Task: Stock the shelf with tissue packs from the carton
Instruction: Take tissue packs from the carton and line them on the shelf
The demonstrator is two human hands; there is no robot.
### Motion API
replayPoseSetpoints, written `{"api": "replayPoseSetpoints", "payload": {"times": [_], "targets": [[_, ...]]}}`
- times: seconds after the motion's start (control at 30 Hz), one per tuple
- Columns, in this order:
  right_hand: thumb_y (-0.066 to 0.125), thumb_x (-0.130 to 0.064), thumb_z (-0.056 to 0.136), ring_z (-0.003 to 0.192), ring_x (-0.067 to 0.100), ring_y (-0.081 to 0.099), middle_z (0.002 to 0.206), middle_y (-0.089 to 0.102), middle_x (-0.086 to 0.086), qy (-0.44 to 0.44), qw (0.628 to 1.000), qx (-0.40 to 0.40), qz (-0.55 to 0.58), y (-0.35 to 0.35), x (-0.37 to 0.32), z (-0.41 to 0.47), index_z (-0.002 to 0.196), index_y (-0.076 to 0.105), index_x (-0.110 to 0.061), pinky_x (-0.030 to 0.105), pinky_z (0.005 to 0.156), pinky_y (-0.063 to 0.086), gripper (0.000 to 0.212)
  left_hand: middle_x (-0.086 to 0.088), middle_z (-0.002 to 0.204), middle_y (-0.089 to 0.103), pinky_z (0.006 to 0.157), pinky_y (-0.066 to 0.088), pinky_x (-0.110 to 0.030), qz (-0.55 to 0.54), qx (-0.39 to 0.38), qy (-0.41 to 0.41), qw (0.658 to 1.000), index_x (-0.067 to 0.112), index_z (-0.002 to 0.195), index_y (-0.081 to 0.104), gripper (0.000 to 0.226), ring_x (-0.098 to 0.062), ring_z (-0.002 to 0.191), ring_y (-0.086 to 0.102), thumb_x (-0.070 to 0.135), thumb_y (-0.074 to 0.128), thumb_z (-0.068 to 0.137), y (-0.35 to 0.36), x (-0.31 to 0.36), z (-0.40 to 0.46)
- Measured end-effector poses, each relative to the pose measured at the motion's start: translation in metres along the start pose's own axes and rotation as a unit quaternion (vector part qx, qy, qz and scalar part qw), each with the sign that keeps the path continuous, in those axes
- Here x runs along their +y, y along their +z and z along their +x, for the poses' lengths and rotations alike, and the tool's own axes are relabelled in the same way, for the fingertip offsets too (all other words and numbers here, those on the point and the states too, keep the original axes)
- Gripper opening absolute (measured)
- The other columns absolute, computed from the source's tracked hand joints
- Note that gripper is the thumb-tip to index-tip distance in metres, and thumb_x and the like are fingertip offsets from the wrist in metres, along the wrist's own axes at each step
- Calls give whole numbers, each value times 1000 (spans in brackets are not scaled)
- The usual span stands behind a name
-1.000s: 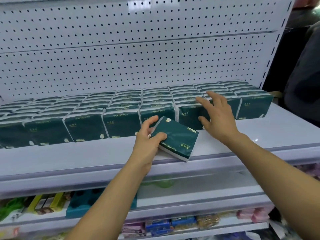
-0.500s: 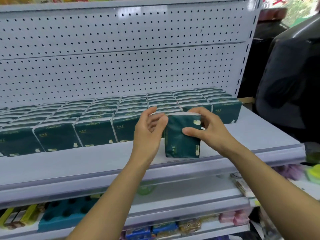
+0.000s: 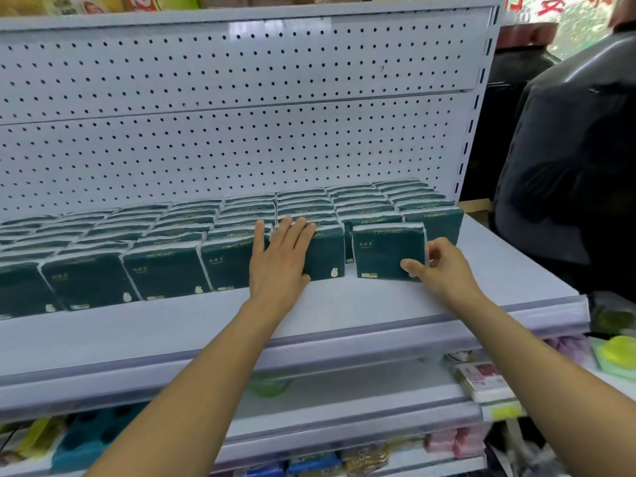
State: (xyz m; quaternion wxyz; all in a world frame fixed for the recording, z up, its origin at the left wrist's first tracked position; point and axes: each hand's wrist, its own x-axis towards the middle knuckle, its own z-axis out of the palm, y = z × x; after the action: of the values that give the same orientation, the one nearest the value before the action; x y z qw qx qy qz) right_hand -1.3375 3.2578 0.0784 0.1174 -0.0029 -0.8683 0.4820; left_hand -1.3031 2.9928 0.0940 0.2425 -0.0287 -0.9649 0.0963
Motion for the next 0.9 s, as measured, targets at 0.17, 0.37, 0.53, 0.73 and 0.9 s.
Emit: {"api": "replayPoseSetpoints", "payload": {"times": [0.17,0.37,0.53,0.73,0.9], "targets": [[69,-32,89,91,22,61,105,64,3,-29,999,-11,-41,15,-5,14,107,54,-15,35,76,52,29,4,165,13,118,-15,-49,-4,11,-4,1000,26,158,10,81,-18,153,10,40,60,95,4,1,1],[69,-33,88,88,23,60,98,63,3,-41,994,1,-99,23,-9,23,106,48,-16,40,75,52,32,5,164,16,120,-12,-49,-11,19,-6,1000,27,157,12,80,-17,152,12,40,61,95,7,-1,2],[67,-34,90,90,22,60,102,64,3,-42,993,-11,-107,21,-10,24,108,50,-16,36,73,50,31,5,164,19,119,-12,-50,-19,25,-5,999,26,157,12,82,-17,152,13,38,62,94,8,-1,2],[63,-42,91,114,29,55,130,55,9,-33,990,17,-135,14,-13,7,130,43,-14,44,92,48,52,0,157,35,122,-4,-53,-80,64,-13,995,24,155,25,80,-22,150,23,43,67,88,2,4,-1],[56,-40,95,125,27,46,141,48,7,-165,970,66,-165,15,-18,-36,140,43,-17,43,101,37,53,0,149,47,122,5,-54,-108,115,-29,987,22,153,32,76,-22,144,34,46,65,89,-5,17,-36]]}}
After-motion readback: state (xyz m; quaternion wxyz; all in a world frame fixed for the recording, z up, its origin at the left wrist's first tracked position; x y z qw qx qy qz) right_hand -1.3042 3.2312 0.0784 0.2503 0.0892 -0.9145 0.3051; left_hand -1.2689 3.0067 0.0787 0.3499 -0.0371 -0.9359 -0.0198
